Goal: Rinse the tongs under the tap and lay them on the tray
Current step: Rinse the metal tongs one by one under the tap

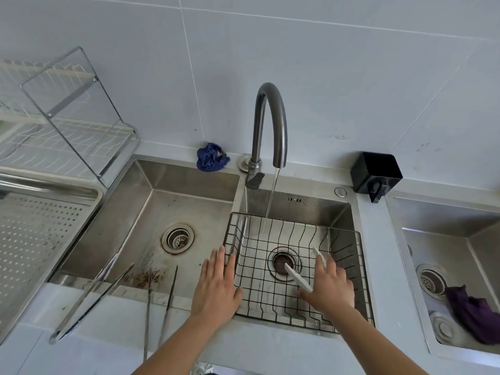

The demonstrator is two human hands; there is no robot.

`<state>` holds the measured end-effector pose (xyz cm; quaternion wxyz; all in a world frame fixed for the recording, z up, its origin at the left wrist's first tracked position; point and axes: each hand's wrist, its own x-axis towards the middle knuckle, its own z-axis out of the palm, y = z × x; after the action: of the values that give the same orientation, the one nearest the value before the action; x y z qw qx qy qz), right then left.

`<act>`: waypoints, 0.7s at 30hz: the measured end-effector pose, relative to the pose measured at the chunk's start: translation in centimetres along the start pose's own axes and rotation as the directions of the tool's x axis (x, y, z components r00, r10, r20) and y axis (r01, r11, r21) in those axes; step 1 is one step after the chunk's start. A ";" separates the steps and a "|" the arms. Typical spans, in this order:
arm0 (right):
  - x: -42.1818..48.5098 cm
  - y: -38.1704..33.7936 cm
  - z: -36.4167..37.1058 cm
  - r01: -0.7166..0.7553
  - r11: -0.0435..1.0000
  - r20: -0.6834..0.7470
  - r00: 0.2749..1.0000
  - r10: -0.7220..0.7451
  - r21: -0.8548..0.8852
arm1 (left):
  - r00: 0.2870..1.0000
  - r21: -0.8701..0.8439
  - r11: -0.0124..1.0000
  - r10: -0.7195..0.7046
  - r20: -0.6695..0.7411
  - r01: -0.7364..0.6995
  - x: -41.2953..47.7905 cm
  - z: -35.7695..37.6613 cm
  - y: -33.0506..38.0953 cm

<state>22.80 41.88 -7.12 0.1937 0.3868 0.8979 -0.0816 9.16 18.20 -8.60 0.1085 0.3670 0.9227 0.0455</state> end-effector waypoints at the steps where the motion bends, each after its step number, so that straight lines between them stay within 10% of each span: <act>1: -0.2 -0.2 0.0 0.034 0.999 -0.045 0.998 -0.035 -0.030 | 1.000 -0.005 1.000 -0.003 -0.009 0.003 -0.1 0.2 0.1; 7: -2.4 -3.0 1.3 0.285 0.958 -0.219 0.937 -0.273 0.026 | 0.998 -0.012 1.000 -0.002 -0.058 0.001 -0.1 1.0 -0.2; 21: -3.2 -4.4 3.3 0.305 0.936 -0.157 0.947 -0.279 0.176 | 0.980 -0.068 0.992 -0.112 -0.165 0.102 -2.7 -3.2 -2.5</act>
<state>22.52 35.78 -8.86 0.0815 0.2706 0.9435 -0.1732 8.72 14.52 -5.46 0.0430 0.3081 0.9453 0.0977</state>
